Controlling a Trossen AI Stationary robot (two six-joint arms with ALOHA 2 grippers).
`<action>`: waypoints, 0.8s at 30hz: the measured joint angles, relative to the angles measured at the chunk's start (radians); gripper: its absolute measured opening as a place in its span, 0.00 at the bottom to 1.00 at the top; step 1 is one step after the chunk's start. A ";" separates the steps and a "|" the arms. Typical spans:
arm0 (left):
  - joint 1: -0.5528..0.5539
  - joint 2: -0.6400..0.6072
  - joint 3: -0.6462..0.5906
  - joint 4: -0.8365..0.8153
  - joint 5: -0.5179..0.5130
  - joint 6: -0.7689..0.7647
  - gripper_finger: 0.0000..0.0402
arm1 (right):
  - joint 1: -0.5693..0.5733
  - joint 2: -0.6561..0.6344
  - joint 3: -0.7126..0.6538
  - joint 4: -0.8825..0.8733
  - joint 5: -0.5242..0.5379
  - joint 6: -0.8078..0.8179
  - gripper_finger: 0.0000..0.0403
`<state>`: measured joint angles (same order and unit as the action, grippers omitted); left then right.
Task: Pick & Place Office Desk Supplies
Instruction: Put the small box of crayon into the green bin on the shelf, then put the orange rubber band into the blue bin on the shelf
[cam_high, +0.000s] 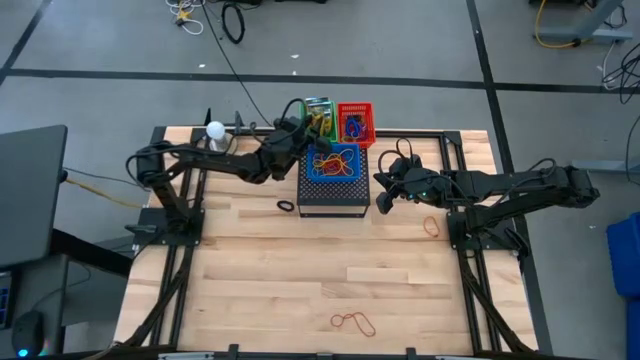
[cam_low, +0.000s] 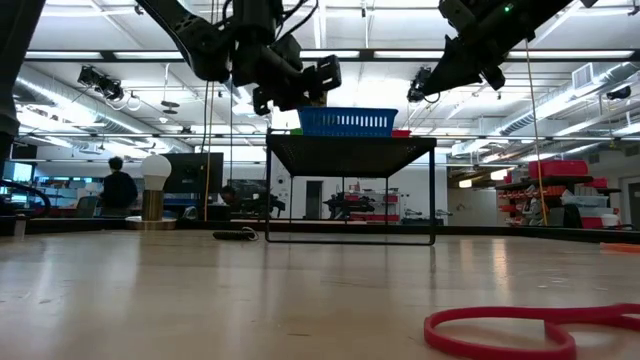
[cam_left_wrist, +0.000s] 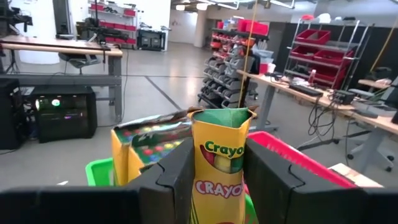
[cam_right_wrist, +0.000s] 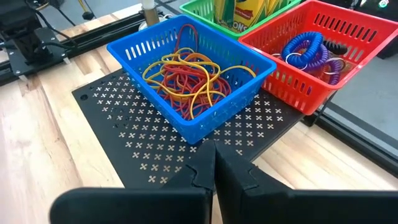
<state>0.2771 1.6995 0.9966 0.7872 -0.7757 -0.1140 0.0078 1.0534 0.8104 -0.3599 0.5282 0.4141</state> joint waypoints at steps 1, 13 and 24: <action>0.001 0.005 0.000 0.002 0.004 0.000 0.33 | 0.000 0.000 0.000 0.000 0.000 0.000 0.03; 0.000 0.015 0.000 -0.005 0.014 0.035 0.43 | 0.000 0.000 0.000 0.004 0.000 -0.002 0.03; -0.002 0.015 0.000 -0.006 0.007 0.081 0.49 | 0.000 0.000 0.000 0.004 0.000 -0.003 0.03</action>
<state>0.2751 1.7142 0.9970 0.7815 -0.7689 -0.0329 0.0078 1.0534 0.8104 -0.3557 0.5282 0.4107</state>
